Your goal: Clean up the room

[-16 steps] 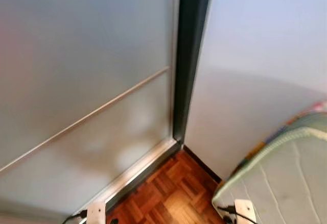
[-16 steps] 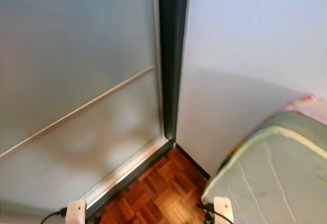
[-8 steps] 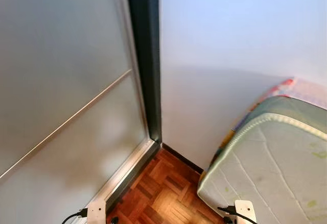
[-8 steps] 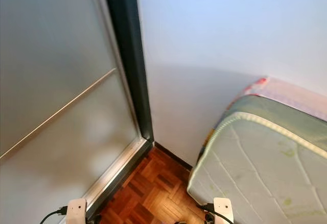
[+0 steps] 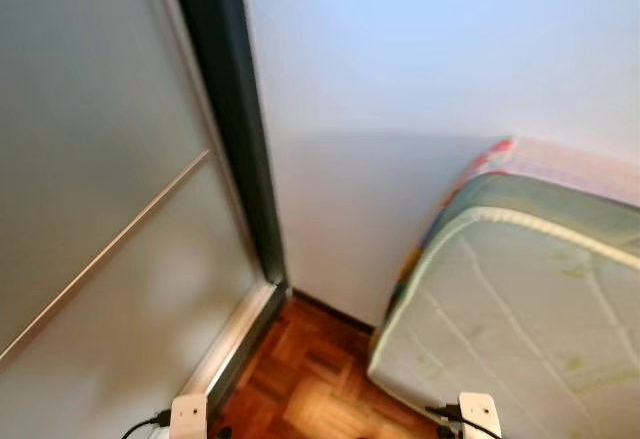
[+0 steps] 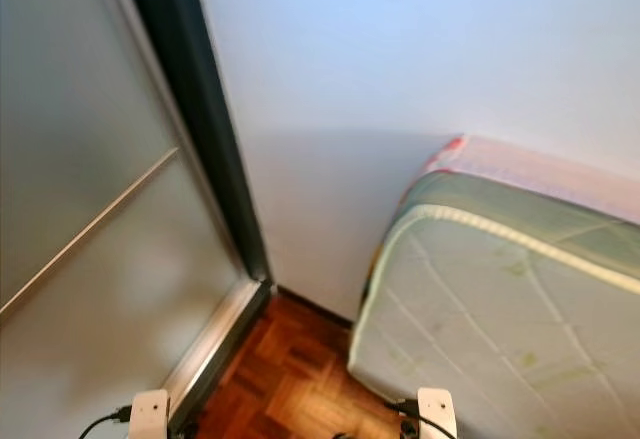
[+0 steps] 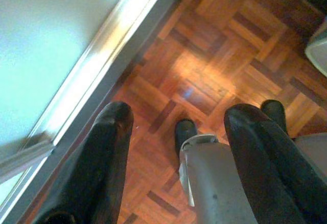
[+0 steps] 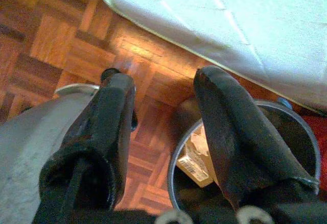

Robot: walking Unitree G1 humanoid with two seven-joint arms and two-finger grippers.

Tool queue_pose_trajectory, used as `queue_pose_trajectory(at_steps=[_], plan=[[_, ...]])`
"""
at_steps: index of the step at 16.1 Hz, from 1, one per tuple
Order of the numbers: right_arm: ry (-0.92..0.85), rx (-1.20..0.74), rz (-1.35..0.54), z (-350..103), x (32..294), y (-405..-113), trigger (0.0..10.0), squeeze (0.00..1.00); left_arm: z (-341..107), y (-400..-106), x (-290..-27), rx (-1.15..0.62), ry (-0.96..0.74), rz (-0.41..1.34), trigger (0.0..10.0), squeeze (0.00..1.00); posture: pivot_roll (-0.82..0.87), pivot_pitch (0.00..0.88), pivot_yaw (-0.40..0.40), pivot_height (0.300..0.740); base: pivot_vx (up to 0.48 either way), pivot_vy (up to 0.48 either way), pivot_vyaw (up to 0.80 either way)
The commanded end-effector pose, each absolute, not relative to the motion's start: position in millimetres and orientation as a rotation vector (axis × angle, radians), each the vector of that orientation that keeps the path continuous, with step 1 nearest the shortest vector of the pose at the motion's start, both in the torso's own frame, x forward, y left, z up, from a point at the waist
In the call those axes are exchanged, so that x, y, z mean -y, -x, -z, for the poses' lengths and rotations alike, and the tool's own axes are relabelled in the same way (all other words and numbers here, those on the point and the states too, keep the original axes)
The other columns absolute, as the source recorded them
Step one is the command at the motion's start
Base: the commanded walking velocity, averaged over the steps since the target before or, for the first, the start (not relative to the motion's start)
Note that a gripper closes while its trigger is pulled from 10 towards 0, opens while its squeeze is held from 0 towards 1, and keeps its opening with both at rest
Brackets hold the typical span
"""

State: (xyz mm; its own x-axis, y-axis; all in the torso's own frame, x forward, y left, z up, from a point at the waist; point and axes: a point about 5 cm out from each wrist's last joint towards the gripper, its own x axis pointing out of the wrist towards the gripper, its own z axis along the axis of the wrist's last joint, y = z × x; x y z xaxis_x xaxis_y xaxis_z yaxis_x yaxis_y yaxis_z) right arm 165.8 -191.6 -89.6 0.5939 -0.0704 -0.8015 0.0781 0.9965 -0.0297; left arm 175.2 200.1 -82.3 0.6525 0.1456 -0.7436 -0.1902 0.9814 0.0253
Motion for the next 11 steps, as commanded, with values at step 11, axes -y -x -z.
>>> queue_pose_trajectory(at_steps=[11], plan=[[-0.238, -0.917, 0.175, 81.6, 197.5, -185.2, 10.0, 0.0, 80.7, -186.9, -194.9, -0.931, -0.082, 0.006, 10.0, 0.0, -0.2, 0.0, 0.065, 0.74, 0.0, 0.0, -0.77]])
